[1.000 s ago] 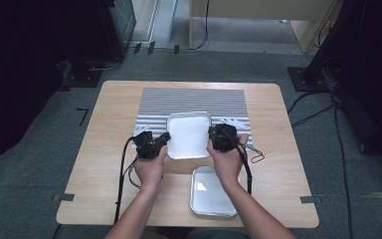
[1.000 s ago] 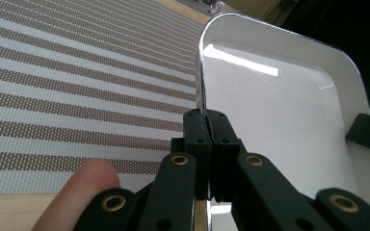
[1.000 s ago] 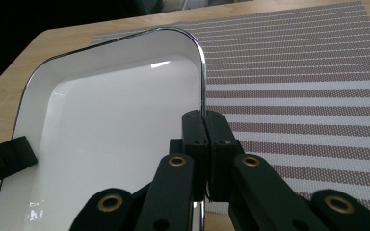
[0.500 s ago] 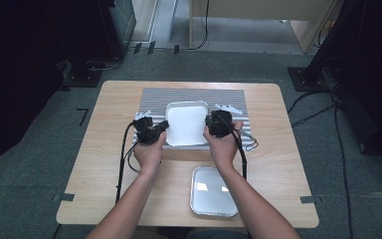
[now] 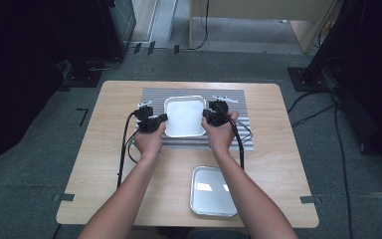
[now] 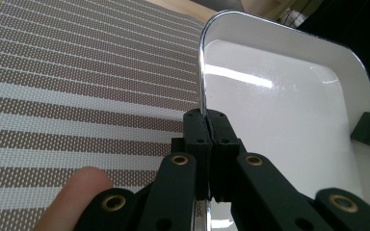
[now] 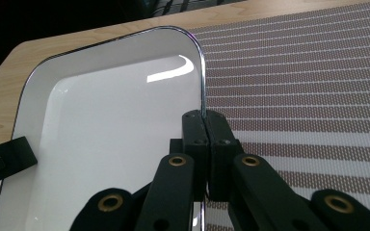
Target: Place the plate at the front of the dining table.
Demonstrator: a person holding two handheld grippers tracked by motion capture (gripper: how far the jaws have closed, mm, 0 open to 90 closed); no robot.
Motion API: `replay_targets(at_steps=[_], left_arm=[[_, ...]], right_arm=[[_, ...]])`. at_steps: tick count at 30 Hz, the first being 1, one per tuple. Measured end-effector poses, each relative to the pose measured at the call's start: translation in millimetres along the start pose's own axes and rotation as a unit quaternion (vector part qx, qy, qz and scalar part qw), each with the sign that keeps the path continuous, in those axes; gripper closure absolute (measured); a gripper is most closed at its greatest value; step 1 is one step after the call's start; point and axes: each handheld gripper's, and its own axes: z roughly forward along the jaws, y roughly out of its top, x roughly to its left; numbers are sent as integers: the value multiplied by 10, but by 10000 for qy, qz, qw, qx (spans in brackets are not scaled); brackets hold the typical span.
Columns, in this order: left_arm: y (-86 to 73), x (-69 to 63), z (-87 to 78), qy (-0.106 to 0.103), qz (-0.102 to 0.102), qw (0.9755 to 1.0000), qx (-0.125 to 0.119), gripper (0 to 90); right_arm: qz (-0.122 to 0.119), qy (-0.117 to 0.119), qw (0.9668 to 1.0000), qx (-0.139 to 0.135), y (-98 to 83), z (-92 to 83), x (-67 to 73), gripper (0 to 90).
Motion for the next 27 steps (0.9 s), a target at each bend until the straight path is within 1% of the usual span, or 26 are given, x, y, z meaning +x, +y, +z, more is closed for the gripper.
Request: replay_targets(at_steps=[2, 6, 11, 12, 13, 16, 19, 21, 23, 24, 27], left_arm=[[29, 20, 47, 30, -5, 10000, 52, 896], [76, 61, 143, 59, -109, 9998, 157, 897], [114, 76, 253, 89, -123, 9996, 244, 897], [114, 76, 253, 89, -123, 9996, 244, 897], [134, 91, 307, 110, -145, 9994, 287, 898], [171, 93, 374, 167, -157, 9991, 343, 898], [211, 81, 421, 234, -116, 9990, 360, 898], [234, 73, 454, 266, -88, 9989, 373, 898], [248, 82, 488, 281, -73, 9988, 407, 899], [244, 97, 515, 277, -139, 9985, 440, 899], [202, 127, 595, 347, -197, 9976, 573, 899]], right_arm=[[-52, -20, 10000, 28, 26, 52, -1, 899], [-138, -42, 9999, 50, 66, 156, -5, 898], [-295, -67, 9995, 80, 114, 265, -40, 895], [-295, -67, 9995, 80, 114, 265, -40, 895], [-276, 0, 9996, 112, 126, 325, -80, 894], [-261, 34, 9995, 154, 141, 393, -112, 894], [-284, 76, 9994, 204, 178, 464, -150, 888], [-346, 96, 9990, 258, 200, 502, -175, 883], [-466, 107, 9985, 274, 203, 543, -200, 876], [-507, 104, 9982, 287, 200, 558, -207, 873], [-625, 74, 9974, 360, 165, 632, -234, 869]])
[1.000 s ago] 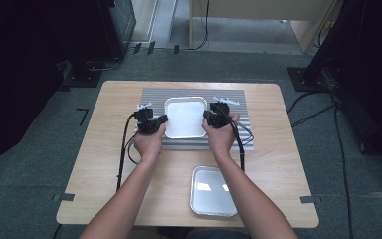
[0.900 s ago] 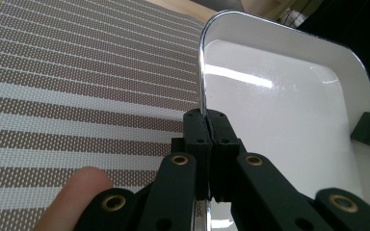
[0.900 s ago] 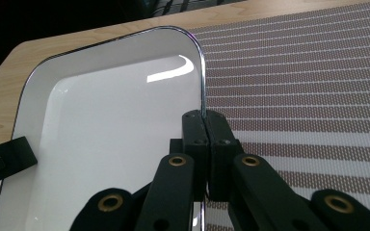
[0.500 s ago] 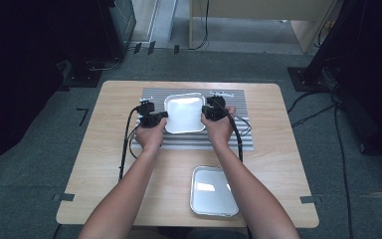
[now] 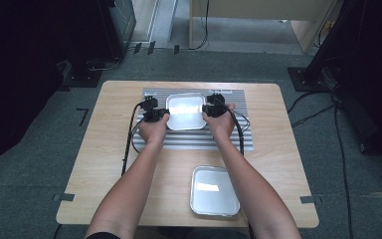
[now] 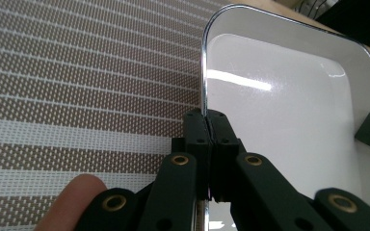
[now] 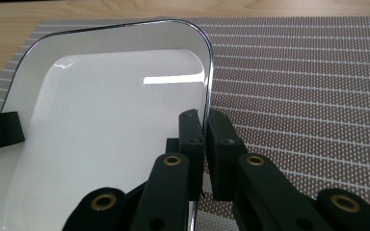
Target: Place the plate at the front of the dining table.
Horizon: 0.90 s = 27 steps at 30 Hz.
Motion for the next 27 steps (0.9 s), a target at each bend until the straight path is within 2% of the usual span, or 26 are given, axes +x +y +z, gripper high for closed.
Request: replay_targets(at_steps=[4, 8, 10, 15, 17, 20, 27], left_arm=[[-13, 8, 54, 25, -68, 10000, 40, 900], [13, -29, 78, 90, 59, 9999, 92, 900], [26, -28, 93, 83, 32, 9999, 120, 900], [47, 1, 137, 64, -118, 9997, 213, 899], [58, -1, 144, 71, -65, 9997, 238, 899], [65, 23, 164, 16, -131, 9996, 250, 897], [87, 4, 211, -103, -135, 9994, 292, 896]], right_arm=[[20, 7, 9999, 116, -29, 68, -42, 866], [66, 65, 9998, 194, -65, 124, -107, 858], [141, 141, 9996, 194, -71, 135, -140, 855], [-13, 333, 9993, 145, -84, 164, -199, 836], [139, 462, 9987, 162, -95, 183, -242, 836], [342, 634, 9973, 123, -109, 208, -295, 835], [461, 636, 9969, 79, -93, 185, -323, 835]])
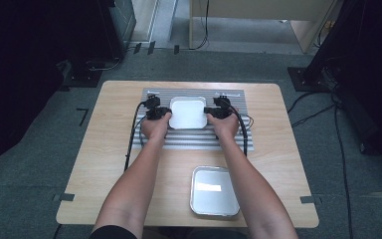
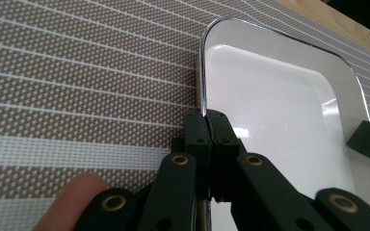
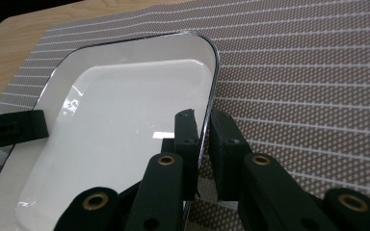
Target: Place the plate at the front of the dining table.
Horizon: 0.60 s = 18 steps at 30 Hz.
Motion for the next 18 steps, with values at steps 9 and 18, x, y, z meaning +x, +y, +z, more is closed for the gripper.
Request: replay_targets(at_steps=[9, 18], left_arm=[[8, -53, 72, -78, 14, 10000, 40, 886], [-26, -114, 89, -90, 104, 9999, 68, 878]], right_arm=[[79, -81, 9999, 82, 9, -3, -111, 833], [76, -77, 9999, 78, 25, -25, -184, 837]])
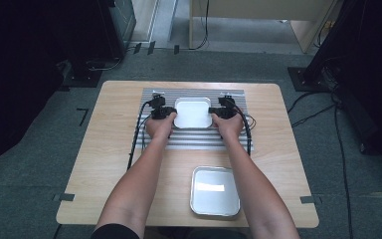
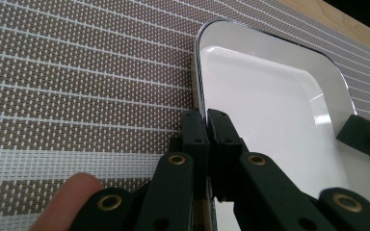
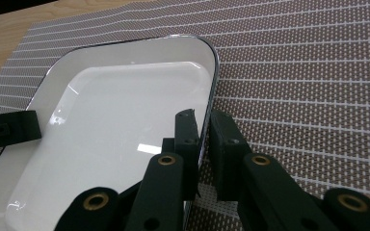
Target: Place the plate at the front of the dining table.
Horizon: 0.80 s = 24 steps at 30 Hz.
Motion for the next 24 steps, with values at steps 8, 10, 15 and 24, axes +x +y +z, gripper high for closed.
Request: replay_targets(at_steps=[8, 10, 15, 24], left_arm=[[-50, 11, -17, -38, 28, 10000, -75, 872], [-45, 15, -19, -46, 7, 10000, -52, 873], [-42, 24, -17, -56, 17, 10000, -80, 876], [-51, 106, -46, -163, -44, 9990, -405, 684]], right_arm=[[-69, 49, 10000, 37, -24, -23, 3, 831], [-115, 51, 9999, 20, -30, -24, -1, 828], [-186, 134, 9997, 6, -51, -24, -8, 809], [-88, 312, 9995, 52, -37, -31, -53, 746]])
